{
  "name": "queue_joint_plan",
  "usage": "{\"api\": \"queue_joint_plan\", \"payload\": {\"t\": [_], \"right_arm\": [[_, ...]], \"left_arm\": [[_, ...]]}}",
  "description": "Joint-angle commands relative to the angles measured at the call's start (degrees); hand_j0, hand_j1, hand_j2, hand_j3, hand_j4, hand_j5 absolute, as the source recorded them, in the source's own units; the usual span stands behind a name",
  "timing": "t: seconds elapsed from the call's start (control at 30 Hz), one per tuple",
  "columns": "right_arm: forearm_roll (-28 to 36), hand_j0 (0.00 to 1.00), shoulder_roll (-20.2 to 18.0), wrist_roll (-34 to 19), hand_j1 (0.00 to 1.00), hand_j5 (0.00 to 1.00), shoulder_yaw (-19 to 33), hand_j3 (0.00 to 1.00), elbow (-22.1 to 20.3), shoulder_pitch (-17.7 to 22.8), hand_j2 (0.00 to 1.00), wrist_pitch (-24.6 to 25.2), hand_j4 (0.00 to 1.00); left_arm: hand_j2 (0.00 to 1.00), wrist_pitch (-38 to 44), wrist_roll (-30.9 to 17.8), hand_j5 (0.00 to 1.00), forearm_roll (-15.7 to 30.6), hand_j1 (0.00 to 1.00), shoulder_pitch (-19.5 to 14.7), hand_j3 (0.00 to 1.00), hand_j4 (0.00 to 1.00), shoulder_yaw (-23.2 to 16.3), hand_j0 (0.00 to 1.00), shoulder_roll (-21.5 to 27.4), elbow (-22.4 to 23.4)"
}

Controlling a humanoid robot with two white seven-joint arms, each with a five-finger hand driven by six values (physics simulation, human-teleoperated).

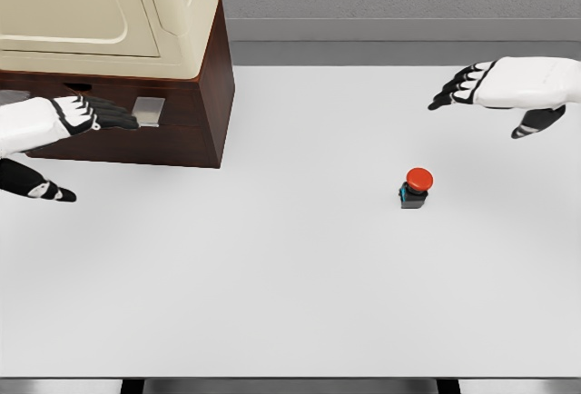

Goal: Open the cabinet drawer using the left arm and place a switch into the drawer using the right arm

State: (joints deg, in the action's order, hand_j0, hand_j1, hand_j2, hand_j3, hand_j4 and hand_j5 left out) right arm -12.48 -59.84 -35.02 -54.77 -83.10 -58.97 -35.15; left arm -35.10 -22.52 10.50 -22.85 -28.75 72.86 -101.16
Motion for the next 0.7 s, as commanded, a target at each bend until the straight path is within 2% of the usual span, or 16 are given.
{"api": "queue_joint_plan", "payload": {"t": [0.0, 0.07, 0.1, 0.2, 0.27, 0.3, 0.33, 0.37, 0.4, 0.43, 0.5, 0.53, 0.6, 0.67], "right_arm": [[0.18, 1.00, 0.07, 0.02, 1.00, 1.00, 0.01, 1.00, -0.66, 0.00, 1.00, 0.15, 1.00], [0.35, 1.00, 0.07, 0.02, 1.00, 1.00, 0.01, 1.00, -0.66, 0.00, 1.00, 0.15, 1.00], [0.53, 1.00, 0.07, 0.02, 1.00, 1.00, 0.01, 1.00, -0.66, 0.00, 1.00, 0.15, 1.00], [0.09, 1.00, -0.54, 0.02, 1.00, 1.00, 0.46, 1.00, 0.48, -0.35, 1.00, 0.15, 1.00], [-2.63, 1.00, -1.07, 0.02, 1.00, 1.00, -1.22, 1.00, -0.22, -0.44, 1.00, 0.15, 1.00], [-2.63, 1.00, -0.89, 0.02, 1.00, 1.00, -1.57, 1.00, -0.13, -0.35, 1.00, 0.15, 1.00], [-3.07, 1.00, -0.98, 0.02, 1.00, 1.00, -1.74, 1.00, -0.13, -0.35, 1.00, 0.15, 1.00], [-3.34, 1.00, -0.81, 0.02, 1.00, 1.00, -2.53, 1.00, -0.22, -0.35, 1.00, 0.15, 1.00], [-3.34, 1.00, -0.02, 0.02, 1.00, 1.00, -4.03, 1.00, -0.57, -0.35, 1.00, 0.15, 1.00], [-3.34, 1.00, 0.60, 0.02, 1.00, 1.00, -5.61, 1.00, -0.57, -0.35, 1.00, 0.15, 1.00], [-3.34, 1.00, 1.83, 0.02, 1.00, 1.00, -6.76, 1.00, -0.75, -0.35, 1.00, 0.15, 1.00], [-3.34, 1.00, 3.23, 0.02, 1.00, 1.00, -7.54, 1.00, -0.75, -0.35, 1.00, 0.15, 1.00], [-3.34, 1.00, 4.29, 0.02, 1.00, 1.00, -9.30, 1.00, -0.83, -0.35, 1.00, 0.15, 1.00], [-3.43, 1.00, 4.20, 0.02, 1.00, 1.00, -9.39, 1.00, -2.59, -0.35, 1.00, 0.15, 1.00]], "left_arm": [[1.00, 0.10, -4.20, 1.00, 0.31, 1.00, -0.09, 1.00, 1.00, -1.30, 1.00, -4.48, -0.01], [1.00, 0.10, -6.31, 1.00, 0.13, 1.00, -3.07, 1.00, 1.00, -5.78, 1.00, -9.31, 0.08], [1.00, 0.10, -6.31, 1.00, 0.13, 1.00, -3.95, 1.00, 1.00, -7.19, 1.00, -9.93, 0.08], [1.00, 0.10, -6.31, 1.00, 0.22, 1.00, -4.75, 1.00, 1.00, -7.46, 1.00, -9.84, 0.17], [1.00, 0.10, -5.79, 1.00, 1.01, 1.00, -4.92, 1.00, 1.00, -7.46, 1.00, -5.37, 0.35], [1.00, 0.10, -5.70, 1.00, 4.43, 1.00, -4.92, 1.00, 1.00, -7.72, 1.00, -0.54, 0.17], [1.00, 0.10, -5.87, 1.00, 8.91, 1.00, -4.92, 1.00, 1.00, -9.92, 1.00, 2.54, 0.17], [1.00, 0.10, -7.36, 1.00, 10.32, 1.00, -5.01, 1.00, 1.00, -10.10, 1.00, 3.42, 0.08], [1.00, 0.10, -11.31, 1.00, 11.90, 1.00, -5.45, 1.00, 1.00, -10.10, 1.00, 3.34, 0.08], [1.00, 0.10, -12.48, 1.00, 15.32, 1.00, -5.71, 1.00, 1.00, -10.18, 1.00, 3.16, 0.08], [1.00, 0.73, -12.48, 1.00, 29.37, 1.00, -8.78, 1.00, 1.00, -10.10, 1.00, 1.41, 0.08], [1.00, 6.88, -12.48, 1.00, 33.35, 1.00, -10.81, 1.00, 1.00, -10.10, 1.00, 1.41, 0.08], [1.00, 14.26, -12.48, 1.00, 35.64, 1.00, -13.09, 1.00, 1.00, -10.10, 1.00, 1.41, 0.08], [1.00, 15.06, -12.48, 1.00, 37.04, 1.00, -13.80, 1.00, 1.00, -10.10, 1.00, 1.67, 0.08]]}}
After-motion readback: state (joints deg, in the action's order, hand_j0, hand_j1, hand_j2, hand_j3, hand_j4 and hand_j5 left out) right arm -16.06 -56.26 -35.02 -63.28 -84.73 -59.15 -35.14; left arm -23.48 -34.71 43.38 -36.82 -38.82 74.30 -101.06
